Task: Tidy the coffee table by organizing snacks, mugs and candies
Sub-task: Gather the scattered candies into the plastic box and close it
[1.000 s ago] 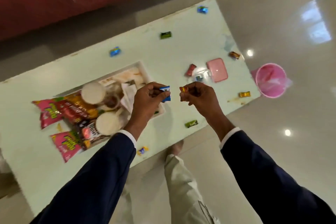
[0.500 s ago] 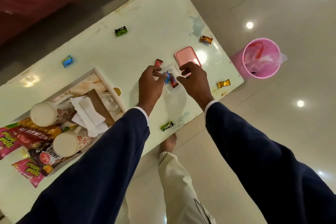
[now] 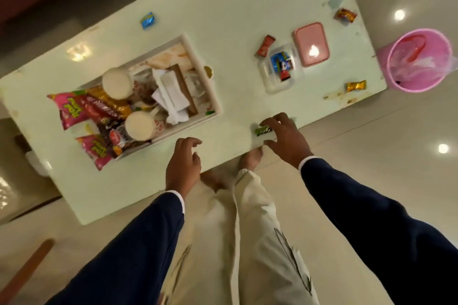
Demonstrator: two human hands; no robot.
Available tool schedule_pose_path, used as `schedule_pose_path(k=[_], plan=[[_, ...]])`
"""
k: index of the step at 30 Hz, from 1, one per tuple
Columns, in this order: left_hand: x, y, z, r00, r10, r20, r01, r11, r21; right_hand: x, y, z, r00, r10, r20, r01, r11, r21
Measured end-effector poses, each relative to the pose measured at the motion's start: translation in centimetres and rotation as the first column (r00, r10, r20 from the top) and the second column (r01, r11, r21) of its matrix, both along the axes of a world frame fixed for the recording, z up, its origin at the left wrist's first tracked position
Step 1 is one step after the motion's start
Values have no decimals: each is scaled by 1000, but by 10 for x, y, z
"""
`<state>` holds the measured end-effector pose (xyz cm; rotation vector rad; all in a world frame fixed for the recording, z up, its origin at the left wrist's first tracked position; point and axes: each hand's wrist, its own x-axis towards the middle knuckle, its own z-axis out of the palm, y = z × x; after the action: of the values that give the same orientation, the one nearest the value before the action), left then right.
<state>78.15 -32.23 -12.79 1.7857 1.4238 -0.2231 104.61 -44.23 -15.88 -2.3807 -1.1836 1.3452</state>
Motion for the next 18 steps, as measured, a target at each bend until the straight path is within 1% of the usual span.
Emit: schedule_pose_path(k=[3,6,8,11,14,18], plan=[[-44,-11,-9,997,20,-69,-20,1000,6,-20,3,-17,991,90,99,-85,995,-47],[-65,-10,-19,993,-69,-96,70,998,7,-28,5,-29,982,61,180,-59,998,-16],[-71,-5,-27,985,-127,-114,128,992,-4,-30,12,-34,982,29,188,-31,999,7],[-68,5,-35,981,-162,-105,158,986,-46,-32,22,-36,990,26,137,-18,998,-58],[-60,10,-48,969,-215,-123,205,974,-93,-44,27,-34,1000,0,26,3,995,-95],[-55,7,-63,932,-306,-193,301,952,-54,-72,28,-20,991,-85,-102,76,993,-89]])
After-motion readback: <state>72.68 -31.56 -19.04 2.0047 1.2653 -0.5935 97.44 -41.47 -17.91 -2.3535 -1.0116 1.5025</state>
